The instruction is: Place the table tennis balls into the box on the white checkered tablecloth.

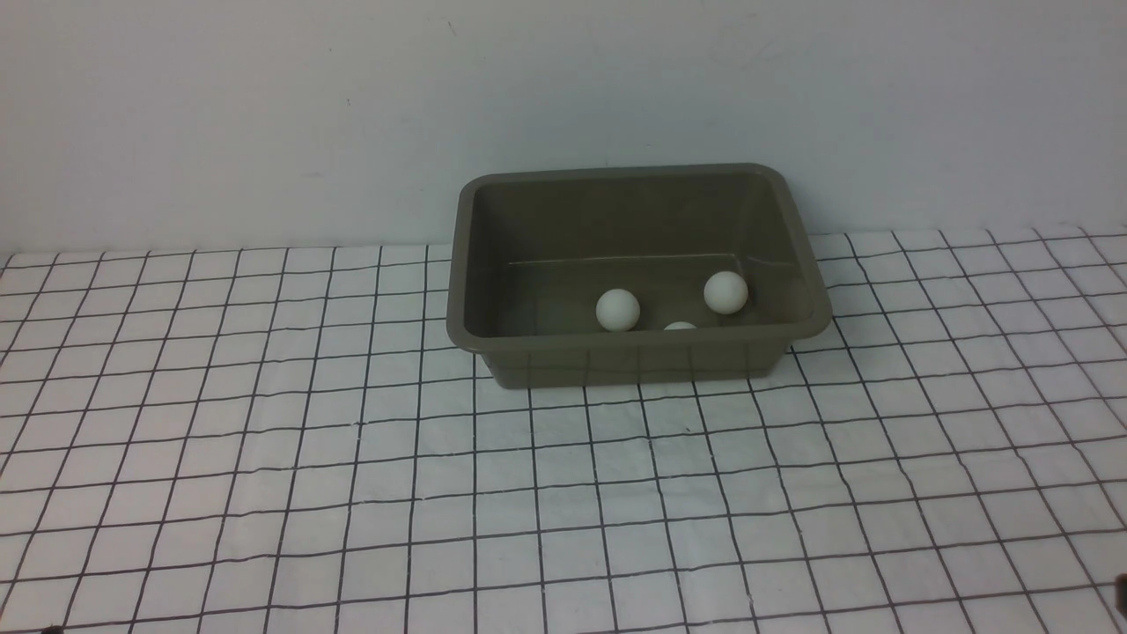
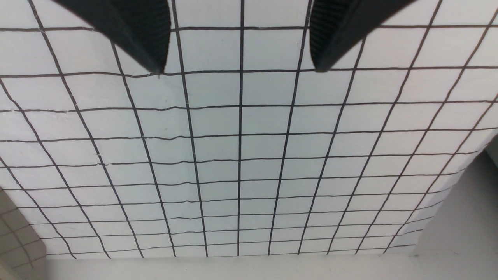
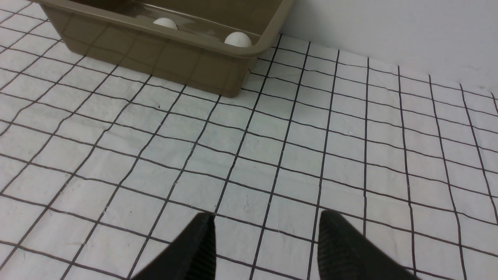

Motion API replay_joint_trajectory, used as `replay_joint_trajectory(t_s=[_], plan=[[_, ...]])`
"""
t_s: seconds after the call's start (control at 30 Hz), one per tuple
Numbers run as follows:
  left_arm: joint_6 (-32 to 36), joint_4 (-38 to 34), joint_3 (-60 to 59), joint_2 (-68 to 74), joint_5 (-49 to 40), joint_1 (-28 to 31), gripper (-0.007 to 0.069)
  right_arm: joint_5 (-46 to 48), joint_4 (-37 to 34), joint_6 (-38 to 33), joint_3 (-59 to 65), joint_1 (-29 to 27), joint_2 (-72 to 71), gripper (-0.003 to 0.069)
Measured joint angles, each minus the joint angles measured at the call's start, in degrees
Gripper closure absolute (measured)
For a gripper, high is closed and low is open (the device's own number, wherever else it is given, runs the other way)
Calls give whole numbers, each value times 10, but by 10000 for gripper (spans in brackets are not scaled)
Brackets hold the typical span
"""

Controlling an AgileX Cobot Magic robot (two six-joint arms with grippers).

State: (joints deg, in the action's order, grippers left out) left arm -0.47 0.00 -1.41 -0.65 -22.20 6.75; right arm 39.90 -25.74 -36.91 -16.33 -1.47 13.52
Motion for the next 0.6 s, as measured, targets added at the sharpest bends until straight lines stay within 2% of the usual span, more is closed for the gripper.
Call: replay_joint_trajectory(t_s=[0.13,0.2,0.37,0.6], plan=[[-1,0,0,0,0,0,188,-4,9,1,0,0,-2,321],[-1,0,0,0,0,0,188,-27,13,24,0,0,-3,321],[-1,0,0,0,0,0,188,-121,74,159,0,0,-3,321],[-1,0,0,0,0,0,188,-143,189,325,0,0,-3,321]])
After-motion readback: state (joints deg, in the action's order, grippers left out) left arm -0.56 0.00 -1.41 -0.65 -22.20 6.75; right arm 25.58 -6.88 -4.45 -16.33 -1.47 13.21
